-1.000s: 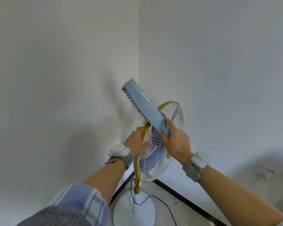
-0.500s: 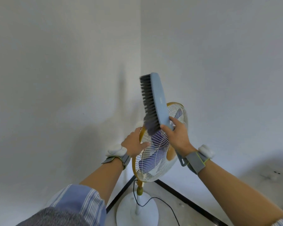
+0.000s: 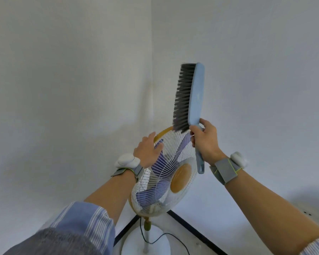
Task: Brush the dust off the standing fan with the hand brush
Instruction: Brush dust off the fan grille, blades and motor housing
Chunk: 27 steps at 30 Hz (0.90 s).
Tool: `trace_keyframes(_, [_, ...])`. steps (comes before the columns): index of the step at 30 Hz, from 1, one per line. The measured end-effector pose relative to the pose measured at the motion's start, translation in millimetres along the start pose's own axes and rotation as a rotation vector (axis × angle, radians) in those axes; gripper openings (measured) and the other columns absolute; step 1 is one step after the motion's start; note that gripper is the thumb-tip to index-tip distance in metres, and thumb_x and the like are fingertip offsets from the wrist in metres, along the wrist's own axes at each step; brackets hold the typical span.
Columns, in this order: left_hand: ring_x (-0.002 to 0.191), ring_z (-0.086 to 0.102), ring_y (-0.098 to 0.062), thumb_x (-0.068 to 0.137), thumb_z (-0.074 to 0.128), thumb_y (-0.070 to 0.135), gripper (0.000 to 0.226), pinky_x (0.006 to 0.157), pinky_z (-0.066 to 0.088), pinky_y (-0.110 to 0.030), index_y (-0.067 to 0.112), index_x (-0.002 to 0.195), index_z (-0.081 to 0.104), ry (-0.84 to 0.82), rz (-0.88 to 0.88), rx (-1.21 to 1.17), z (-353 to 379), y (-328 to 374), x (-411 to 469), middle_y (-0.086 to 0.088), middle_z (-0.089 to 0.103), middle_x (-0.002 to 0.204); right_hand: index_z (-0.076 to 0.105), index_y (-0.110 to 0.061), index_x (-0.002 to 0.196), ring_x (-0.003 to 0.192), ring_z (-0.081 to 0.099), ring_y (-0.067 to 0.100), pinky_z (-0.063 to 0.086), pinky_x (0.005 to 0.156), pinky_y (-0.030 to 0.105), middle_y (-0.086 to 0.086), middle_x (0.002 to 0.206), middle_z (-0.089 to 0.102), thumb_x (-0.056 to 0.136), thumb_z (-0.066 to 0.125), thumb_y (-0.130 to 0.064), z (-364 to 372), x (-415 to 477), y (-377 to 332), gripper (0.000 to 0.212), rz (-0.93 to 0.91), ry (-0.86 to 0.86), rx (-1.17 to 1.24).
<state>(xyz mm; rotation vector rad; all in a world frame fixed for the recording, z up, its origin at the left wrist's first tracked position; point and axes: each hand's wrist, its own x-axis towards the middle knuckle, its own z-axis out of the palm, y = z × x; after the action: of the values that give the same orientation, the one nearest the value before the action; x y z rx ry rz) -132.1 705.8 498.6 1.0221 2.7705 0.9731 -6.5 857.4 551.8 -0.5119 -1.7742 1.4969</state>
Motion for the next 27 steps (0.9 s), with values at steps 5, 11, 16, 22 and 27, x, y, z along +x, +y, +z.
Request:
trace_keyframes(5, [0.101,0.058,-0.036,0.104,0.023,0.043,0.047,0.088,0.048,-0.048,0.014,0.133,0.046,0.127,-0.070,0.119,10.1,15.5,4.1,-0.015,0.058,0.120,0.058,-0.013,0.115,0.046,0.049,0.015,0.050,0.044,0.027,0.004,0.065,0.052,0.098,0.050,-0.008,4.0,-1.7,8.0,0.019,0.083,-0.209,0.206])
trace_keyframes(11, [0.109,0.056,-0.035,0.106,0.022,0.037,0.046,0.093,0.045,-0.044,0.010,0.134,0.047,0.182,-0.141,0.156,13.1,15.6,0.2,-0.015,0.055,0.127,0.053,-0.012,0.131,0.055,0.050,0.016,0.046,0.051,0.034,0.006,0.073,0.055,0.097,0.053,-0.017,-15.0,4.2,71.0,0.035,0.100,-0.250,-0.079])
trace_keyframes(16, [0.110,0.055,-0.038,0.105,0.022,0.037,0.047,0.093,0.044,-0.043,0.009,0.125,0.053,0.188,-0.200,0.123,17.0,24.6,2.2,-0.017,0.056,0.123,0.038,-0.010,0.149,0.098,0.063,0.034,0.048,0.085,0.040,0.015,0.117,0.066,0.097,0.052,-0.025,-50.8,29.2,84.1,0.056,-0.089,0.003,-0.425])
trace_keyframes(22, [0.098,0.059,-0.037,0.107,0.027,0.025,0.042,0.081,0.042,-0.037,0.002,0.116,0.061,0.264,-0.263,-0.017,18.0,26.2,5.6,-0.018,0.064,0.106,0.033,-0.024,0.152,0.084,0.066,0.034,0.050,0.074,0.039,0.014,0.102,0.070,0.096,0.055,-0.030,-51.4,31.0,64.6,0.060,-0.219,-0.037,-0.595])
trace_keyframes(27, [0.104,0.059,-0.037,0.106,0.029,0.025,0.040,0.085,0.043,-0.038,0.007,0.125,0.059,0.277,-0.287,0.001,21.0,30.4,8.7,-0.019,0.064,0.116,0.027,-0.025,0.153,0.067,0.063,0.013,0.053,0.060,0.028,0.002,0.096,0.070,0.098,0.053,-0.034,-33.1,-6.6,79.7,0.062,-0.229,-0.359,-0.558])
